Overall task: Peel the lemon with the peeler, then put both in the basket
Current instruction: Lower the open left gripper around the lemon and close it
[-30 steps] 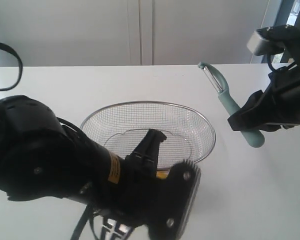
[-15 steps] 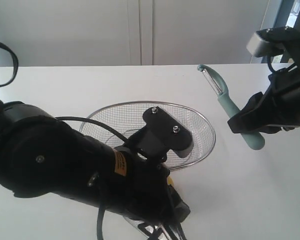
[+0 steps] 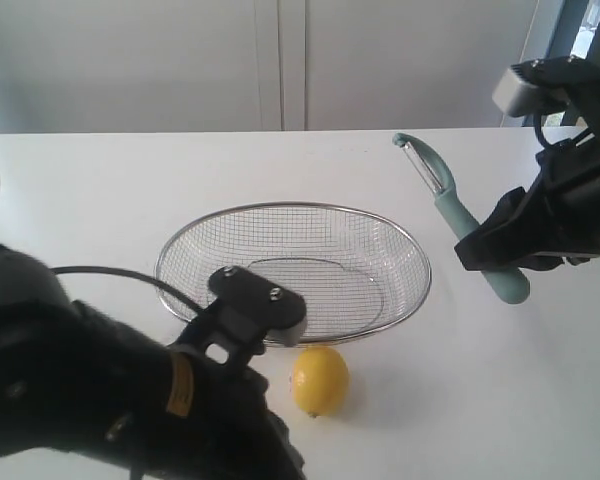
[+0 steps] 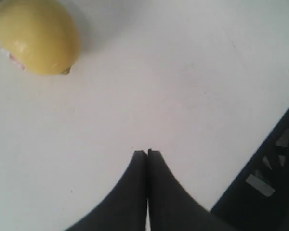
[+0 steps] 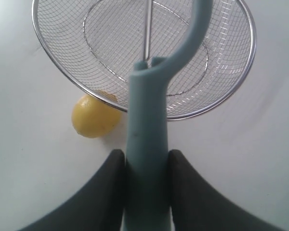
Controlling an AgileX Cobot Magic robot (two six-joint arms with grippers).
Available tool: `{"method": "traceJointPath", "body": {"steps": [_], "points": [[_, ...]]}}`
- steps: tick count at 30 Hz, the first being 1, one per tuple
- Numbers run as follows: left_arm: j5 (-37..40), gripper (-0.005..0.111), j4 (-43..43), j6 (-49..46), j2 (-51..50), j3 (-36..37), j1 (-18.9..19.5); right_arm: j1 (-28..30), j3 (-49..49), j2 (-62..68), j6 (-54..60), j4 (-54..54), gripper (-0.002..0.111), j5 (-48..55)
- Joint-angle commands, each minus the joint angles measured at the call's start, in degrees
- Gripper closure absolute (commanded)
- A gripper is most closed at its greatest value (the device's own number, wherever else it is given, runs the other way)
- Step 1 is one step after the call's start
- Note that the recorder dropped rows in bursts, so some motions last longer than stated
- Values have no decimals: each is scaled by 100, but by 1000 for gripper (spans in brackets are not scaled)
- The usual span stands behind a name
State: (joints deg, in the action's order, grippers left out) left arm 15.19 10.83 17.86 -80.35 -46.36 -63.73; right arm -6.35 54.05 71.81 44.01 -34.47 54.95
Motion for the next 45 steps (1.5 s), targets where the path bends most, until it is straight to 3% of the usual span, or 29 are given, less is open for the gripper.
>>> {"method": "traceJointPath", "body": {"steps": [1, 6, 9, 14, 18, 21, 26, 31, 37, 39, 45], "points": [[-1264, 107, -96, 1003, 309, 915, -34, 28, -13, -10, 52, -53, 108, 16], [-2685, 107, 252, 1065, -124, 1168, -34, 28, -13, -10, 52, -94, 108, 17], [-2921, 107, 705, 557, -598, 967, -34, 28, -13, -10, 52, -109, 108, 4], [-3020, 107, 2320, -1258, -945, 576, -34, 28, -13, -10, 52, -126, 108, 4], [-3161, 107, 4481, -3393, -950, 430, -34, 28, -13, -10, 52, -137, 108, -6], [-3147, 107, 5506, -4393, -950, 362, -34, 28, -13, -10, 52, -137, 108, 6], [-2974, 105, 5678, -4903, -950, 349, -34, 28, -13, -10, 52, -188, 108, 18], [-2856, 81, 5678, -5030, -950, 349, -34, 28, -13, -10, -142, -188, 108, 19], [-2851, 27, 5678, -5067, -950, 349, -34, 28, -13, -10, -142, -188, 108, 19], [-2906, 21, 5678, -5229, -963, 349, -34, 28, -13, -10, -140, -199, 108, 19], [-3007, 21, 5688, -5834, -997, 361, -34, 28, -13, -10, -140, -199, 108, 8]]}}
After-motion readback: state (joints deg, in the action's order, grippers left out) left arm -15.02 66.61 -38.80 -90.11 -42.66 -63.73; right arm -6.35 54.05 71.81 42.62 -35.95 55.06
